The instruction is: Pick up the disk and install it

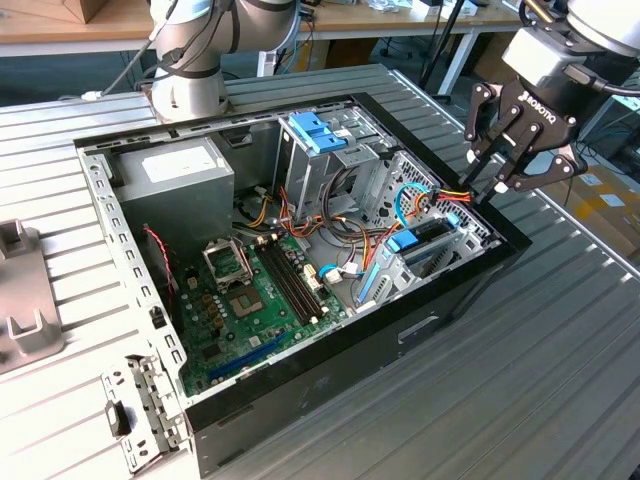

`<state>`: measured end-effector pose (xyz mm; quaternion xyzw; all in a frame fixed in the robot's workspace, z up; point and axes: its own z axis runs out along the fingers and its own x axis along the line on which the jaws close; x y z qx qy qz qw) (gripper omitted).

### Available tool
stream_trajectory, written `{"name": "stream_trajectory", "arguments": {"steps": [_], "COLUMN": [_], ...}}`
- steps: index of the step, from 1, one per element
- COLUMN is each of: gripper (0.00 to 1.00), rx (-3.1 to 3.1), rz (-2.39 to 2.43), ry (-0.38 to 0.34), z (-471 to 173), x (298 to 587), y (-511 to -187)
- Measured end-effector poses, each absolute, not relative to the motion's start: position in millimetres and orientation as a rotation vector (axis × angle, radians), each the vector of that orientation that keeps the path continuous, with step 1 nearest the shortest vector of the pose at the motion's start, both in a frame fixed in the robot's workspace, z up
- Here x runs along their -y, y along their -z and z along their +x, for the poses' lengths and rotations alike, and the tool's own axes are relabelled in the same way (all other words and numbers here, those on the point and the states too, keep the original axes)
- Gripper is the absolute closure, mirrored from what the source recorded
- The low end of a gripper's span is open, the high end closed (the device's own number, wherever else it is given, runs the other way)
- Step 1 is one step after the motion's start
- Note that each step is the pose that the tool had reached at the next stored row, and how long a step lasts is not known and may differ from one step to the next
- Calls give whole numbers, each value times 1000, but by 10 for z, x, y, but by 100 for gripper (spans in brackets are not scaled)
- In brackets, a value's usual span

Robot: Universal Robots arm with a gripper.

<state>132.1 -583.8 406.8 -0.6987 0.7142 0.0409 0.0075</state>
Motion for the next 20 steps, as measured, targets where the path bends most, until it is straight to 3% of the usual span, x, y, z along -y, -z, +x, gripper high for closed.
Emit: {"name": "stream_trajectory", "arguments": {"steps": [20], "gripper": [64], "rx": [-2050], "rz": [-2366], "ry": [-129], "z": [1540], "x": [5836], "y": [-3991]}}
